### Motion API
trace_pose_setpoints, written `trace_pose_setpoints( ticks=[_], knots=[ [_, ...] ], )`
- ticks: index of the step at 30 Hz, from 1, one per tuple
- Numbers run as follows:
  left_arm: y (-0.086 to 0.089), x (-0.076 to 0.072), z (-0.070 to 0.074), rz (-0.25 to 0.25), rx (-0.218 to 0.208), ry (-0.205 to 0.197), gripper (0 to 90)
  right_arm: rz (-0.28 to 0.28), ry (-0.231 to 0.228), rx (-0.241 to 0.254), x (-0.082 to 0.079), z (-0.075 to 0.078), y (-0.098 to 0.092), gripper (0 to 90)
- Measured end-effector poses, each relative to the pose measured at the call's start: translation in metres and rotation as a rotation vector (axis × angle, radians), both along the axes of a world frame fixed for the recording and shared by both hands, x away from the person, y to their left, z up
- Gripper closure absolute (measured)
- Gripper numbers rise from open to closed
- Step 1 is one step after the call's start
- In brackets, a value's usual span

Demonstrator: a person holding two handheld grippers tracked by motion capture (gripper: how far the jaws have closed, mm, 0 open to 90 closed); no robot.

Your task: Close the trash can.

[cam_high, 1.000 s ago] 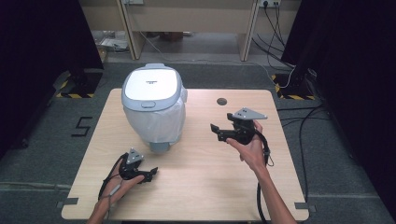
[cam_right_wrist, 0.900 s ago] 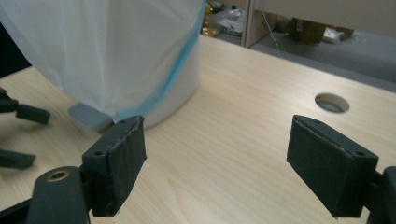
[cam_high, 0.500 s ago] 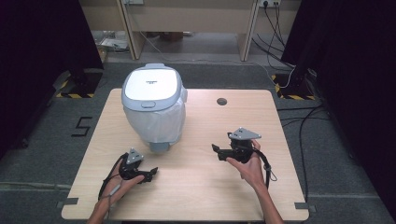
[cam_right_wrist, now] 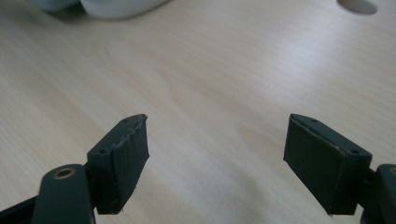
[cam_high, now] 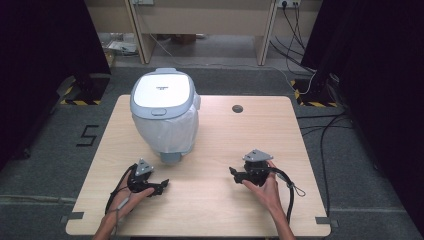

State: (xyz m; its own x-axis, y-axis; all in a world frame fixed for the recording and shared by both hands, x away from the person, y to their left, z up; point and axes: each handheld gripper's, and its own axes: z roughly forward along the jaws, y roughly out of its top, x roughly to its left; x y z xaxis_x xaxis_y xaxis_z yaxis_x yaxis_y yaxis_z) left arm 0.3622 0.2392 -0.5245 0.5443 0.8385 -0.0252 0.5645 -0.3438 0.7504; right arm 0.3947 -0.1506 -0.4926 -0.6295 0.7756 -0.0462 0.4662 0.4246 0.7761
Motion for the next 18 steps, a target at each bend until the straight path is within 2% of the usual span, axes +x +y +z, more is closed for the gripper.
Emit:
trace_pose_setpoints(
  ticks=[2,7,9,18],
  knots=[
    [0.0,0.0,0.0,0.001,-0.001,-0.001,13.4,0.0,0.017,-0.033,-0.002,-0.007,0.001,22.5],
    [0.0,0.0,0.0,0.001,-0.001,0.0,13.4,-0.004,0.051,-0.057,-0.007,-0.02,-0.001,21.3],
    [0.0,0.0,0.0,0.0,0.001,0.0,13.4,-0.019,0.091,-0.02,-0.007,-0.025,-0.004,17.9],
    [0.0,0.0,0.0,0.001,-0.001,-0.001,13.4,-0.035,0.095,-0.027,-0.008,-0.025,-0.005,13.9]
  ],
)
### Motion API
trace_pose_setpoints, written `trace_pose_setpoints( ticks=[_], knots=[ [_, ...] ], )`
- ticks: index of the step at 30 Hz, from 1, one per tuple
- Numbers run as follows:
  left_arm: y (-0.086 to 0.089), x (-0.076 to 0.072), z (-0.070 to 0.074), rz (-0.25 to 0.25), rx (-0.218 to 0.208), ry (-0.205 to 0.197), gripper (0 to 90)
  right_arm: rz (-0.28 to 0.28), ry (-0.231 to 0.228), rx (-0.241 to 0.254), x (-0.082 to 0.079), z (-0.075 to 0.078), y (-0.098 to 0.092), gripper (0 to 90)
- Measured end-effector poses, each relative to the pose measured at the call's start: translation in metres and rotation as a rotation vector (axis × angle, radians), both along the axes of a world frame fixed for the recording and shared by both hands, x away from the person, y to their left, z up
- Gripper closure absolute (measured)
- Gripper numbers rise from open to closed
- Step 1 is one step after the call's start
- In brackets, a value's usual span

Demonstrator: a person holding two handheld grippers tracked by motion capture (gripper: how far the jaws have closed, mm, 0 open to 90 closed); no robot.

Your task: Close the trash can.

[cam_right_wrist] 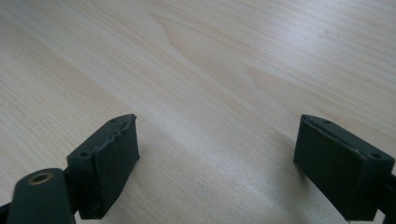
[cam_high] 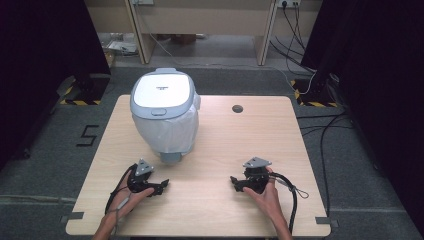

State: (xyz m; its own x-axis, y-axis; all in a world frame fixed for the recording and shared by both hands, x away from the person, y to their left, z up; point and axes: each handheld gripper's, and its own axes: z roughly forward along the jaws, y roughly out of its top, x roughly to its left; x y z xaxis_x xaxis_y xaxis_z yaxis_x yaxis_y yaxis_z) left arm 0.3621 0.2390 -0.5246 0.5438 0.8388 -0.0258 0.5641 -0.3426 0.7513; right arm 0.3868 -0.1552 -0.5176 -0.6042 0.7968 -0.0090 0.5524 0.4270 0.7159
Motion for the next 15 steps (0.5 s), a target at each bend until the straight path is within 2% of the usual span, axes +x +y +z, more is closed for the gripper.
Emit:
trace_pose_setpoints(
  ticks=[15],
  knots=[
    [0.0003,0.0,0.0004,-0.003,0.002,0.005,13.3,-0.004,0.002,-0.008,0.0016,-0.0003,0.0012,10.2]
  ],
)
